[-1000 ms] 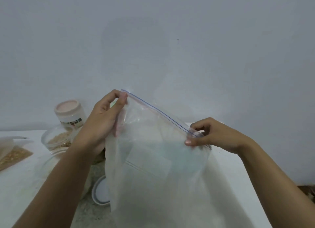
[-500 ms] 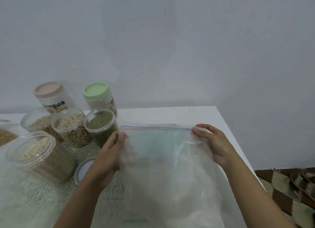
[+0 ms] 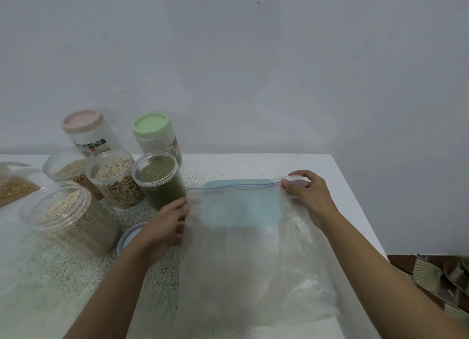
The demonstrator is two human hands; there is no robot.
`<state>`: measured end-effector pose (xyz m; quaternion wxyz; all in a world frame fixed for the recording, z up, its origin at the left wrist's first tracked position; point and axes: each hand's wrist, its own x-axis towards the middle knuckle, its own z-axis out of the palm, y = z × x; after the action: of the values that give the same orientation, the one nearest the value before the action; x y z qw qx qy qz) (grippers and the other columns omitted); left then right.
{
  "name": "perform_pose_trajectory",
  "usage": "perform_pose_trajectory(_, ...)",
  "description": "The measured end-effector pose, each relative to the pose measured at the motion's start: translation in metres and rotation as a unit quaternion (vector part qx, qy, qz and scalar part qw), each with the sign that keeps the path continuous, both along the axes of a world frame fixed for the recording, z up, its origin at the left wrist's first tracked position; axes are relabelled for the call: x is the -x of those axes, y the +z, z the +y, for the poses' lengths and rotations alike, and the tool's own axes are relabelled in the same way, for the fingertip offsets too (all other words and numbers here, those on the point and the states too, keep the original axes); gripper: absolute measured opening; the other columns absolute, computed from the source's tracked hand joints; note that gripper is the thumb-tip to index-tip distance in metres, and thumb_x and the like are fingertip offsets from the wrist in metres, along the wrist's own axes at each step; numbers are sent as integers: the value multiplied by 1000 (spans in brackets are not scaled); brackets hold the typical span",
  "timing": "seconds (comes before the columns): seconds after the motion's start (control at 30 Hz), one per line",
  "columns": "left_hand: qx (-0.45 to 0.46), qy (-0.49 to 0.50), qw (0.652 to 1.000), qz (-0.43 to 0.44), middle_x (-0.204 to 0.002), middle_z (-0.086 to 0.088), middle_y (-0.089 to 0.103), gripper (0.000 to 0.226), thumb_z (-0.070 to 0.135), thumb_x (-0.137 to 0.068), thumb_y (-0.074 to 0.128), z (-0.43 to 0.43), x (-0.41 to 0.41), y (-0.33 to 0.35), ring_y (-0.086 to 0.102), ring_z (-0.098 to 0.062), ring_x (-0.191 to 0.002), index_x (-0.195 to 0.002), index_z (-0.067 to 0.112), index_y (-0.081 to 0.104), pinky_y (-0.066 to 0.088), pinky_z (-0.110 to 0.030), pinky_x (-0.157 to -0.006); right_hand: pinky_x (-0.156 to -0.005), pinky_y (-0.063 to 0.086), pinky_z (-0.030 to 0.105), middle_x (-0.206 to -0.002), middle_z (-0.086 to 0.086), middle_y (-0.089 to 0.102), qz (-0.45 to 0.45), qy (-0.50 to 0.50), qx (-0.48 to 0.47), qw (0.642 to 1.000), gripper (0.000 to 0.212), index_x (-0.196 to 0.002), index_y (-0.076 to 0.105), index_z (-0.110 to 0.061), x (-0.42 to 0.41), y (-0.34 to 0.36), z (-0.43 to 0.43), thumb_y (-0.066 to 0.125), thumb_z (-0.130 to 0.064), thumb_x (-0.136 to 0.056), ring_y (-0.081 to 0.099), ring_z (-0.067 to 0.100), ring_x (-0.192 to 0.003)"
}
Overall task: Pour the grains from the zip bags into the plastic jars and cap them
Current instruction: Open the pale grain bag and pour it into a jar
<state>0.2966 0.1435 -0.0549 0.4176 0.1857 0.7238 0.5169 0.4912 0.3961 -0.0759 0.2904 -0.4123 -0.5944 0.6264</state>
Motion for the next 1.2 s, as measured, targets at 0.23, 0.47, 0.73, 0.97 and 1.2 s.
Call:
perform_pose_trajectory(0.23,12,-29,1000,-3,-116,-20,73,22,18,-101,59,9,17,-17,68,-41,-109,-115,22,75,53,-57,-94,-84,57,41,-99,16,76,-9,17,-9,1000,14,-97,73,-12,3,-14,8,81,-16,-87,71,25,-85)
perform_pose_trajectory(0.47,-24,-87,989,117,-101,-4,77,29,20,-76,69,21,14,-10,68,-18,-93,-104,12,77,59,-37,-78,-72,56,30,-89,6,77,-7,0,-29,1000,24,-101,71,-11,4,-11,10,85,-15,-82,71,15,-75)
perform_pose_trajectory(0.73,-96,-28,902,420,-87,-10,66,4,9,-102,58,33,20,48,67,-4,-71,-101,8,62,54,-19,-57,-54,53,23,-77,9,76,-22,20,-45,999,27,-98,69,-1,6,-1,19,86,-9,-79,69,14,-61)
perform_pose_trajectory(0.97,-226,85,856,457,-83,2,59,17,25,-104,58,29,28,96,70,-15,-70,-89,19,52,60,-46,-55,-49,53,28,-68,11,75,-115,31,-119,986,27,-88,67,-3,12,-5,20,89,-8,-75,69,20,-54)
perform_pose_trajectory(1.2,-254,91,868,416,-98,-20,59,21,26,-106,53,31,25,106,72,-28,-75,-96,8,49,61,-50,-56,-58,58,39,-64,6,73,-134,11,-146,980,24,-83,65,-9,17,-9,17,89,-12,-77,70,18,-55)
